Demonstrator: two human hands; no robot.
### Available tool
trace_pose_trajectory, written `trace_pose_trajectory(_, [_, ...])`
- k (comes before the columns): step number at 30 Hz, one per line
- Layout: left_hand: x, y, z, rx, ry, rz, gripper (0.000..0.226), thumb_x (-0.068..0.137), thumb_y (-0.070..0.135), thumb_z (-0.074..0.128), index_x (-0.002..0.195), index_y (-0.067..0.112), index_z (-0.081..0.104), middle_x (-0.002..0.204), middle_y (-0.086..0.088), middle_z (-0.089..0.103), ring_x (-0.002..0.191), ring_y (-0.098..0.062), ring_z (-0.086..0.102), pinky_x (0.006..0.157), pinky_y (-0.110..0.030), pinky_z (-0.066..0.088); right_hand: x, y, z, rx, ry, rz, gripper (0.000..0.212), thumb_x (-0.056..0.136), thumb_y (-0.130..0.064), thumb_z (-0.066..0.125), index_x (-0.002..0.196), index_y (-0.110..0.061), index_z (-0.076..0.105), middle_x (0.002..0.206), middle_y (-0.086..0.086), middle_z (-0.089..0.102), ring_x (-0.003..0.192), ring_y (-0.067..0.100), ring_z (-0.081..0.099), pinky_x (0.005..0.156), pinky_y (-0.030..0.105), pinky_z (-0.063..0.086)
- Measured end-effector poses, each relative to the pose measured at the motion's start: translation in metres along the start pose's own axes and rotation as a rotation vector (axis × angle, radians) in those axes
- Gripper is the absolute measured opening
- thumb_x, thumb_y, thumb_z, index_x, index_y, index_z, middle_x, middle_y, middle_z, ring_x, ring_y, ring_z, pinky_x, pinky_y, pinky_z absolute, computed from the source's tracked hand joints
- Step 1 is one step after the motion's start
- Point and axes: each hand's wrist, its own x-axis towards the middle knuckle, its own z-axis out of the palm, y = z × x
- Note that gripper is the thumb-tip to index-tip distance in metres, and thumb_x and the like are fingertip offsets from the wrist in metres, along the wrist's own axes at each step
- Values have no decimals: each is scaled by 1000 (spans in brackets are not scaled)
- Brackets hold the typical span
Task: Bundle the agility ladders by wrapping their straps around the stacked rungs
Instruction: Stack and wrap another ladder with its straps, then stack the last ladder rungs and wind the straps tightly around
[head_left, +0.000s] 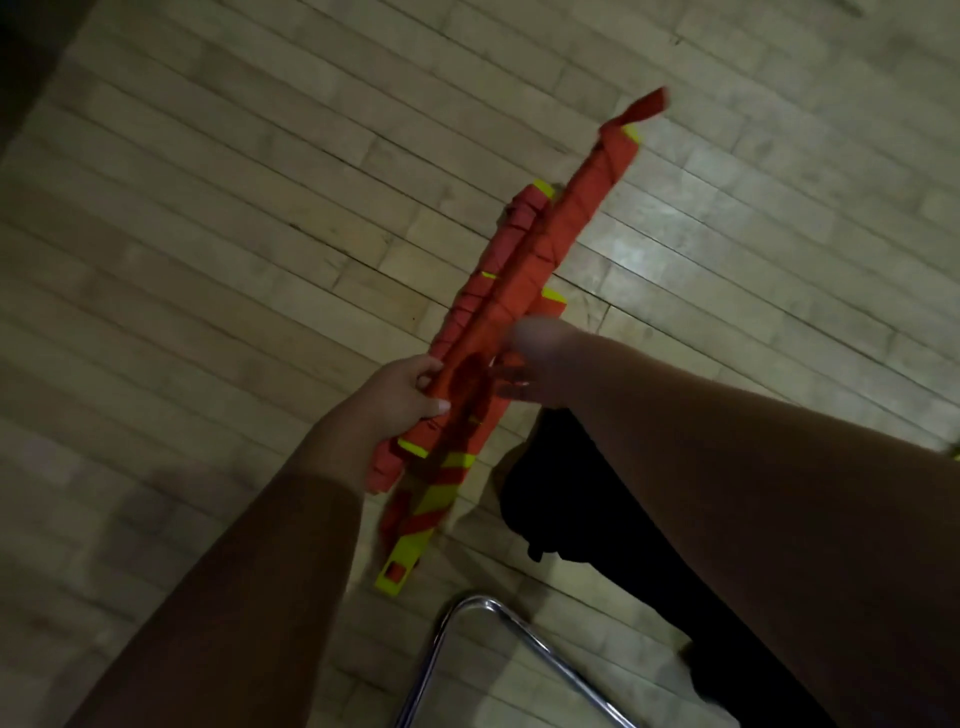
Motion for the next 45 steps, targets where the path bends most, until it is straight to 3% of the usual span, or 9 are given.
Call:
trace_pose_trajectory(4, [5,-4,21,167,64,34,45,81,14,88,121,30,75,119,-4,76,115,-25,72,102,-40,59,-16,8,5,-241,-215,49,22,107,-8,54,115,-26,64,102,-7,56,117,28,64,105,49,50])
trace_pose_trajectory(8, [-13,29,40,462,215,60,49,84,33,82,130,25,70,122,-8,73,111,-32,72,102,-48,58,-17,-17,-2,-274,-52,-73,18,107,-6,50,110,-16,65,102,-1,65,81,21,65,96,44,54])
trace_pose_trajectory(10, [-25,46,46,595,301,52,42,96,27,76,135,14,68,130,-15,63,119,-37,67,104,-46,55,-25,-32,-8,-264,-9,-137,23,107,-6,52,126,-10,64,113,3,71,88,22,68,99,44,58])
trace_pose_trajectory(13, [-32,66,44,526,381,71,36,102,26,65,133,6,66,132,-19,59,120,-40,64,99,-46,51,-48,-41,-18,-232,3,-210,24,111,-9,48,130,-8,63,121,9,75,100,25,75,100,46,59])
trace_pose_trajectory(23, [-114,228,53,384,251,331,33,99,32,62,117,9,78,112,-18,79,105,-35,76,96,-45,62,-195,-57,-103,150,243,-571,16,110,-14,54,117,-7,67,96,7,72,73,21,70,71,35,59])
trace_pose_trajectory(26, [-158,294,93,306,164,446,16,101,24,64,94,15,75,97,-11,79,85,-26,77,81,-38,62,-254,-44,-154,225,372,-684,12,110,-14,56,112,-10,67,94,5,72,69,17,68,66,33,58])
trace_pose_trajectory(37, [-315,435,320,567,-132,809,17,105,19,61,108,15,77,103,-3,79,85,-17,77,80,-37,62,-393,121,-366,483,794,-795,26,110,-4,53,131,0,68,94,2,71,80,19,68,85,42,62])
trace_pose_trajectory(41, [-353,458,414,688,-195,876,18,105,18,60,111,14,77,103,-2,78,83,-15,76,75,-33,62,-407,194,-423,702,828,-801,20,108,-7,53,119,-8,70,87,3,70,71,17,63,71,37,56])
trace_pose_trajectory(45, [-385,465,505,871,-252,934,22,106,15,58,115,7,77,107,-9,79,91,-22,79,87,-41,64,-415,262,-479,858,901,-820,19,105,-11,53,110,-10,71,91,8,72,69,21,62,63,31,50])
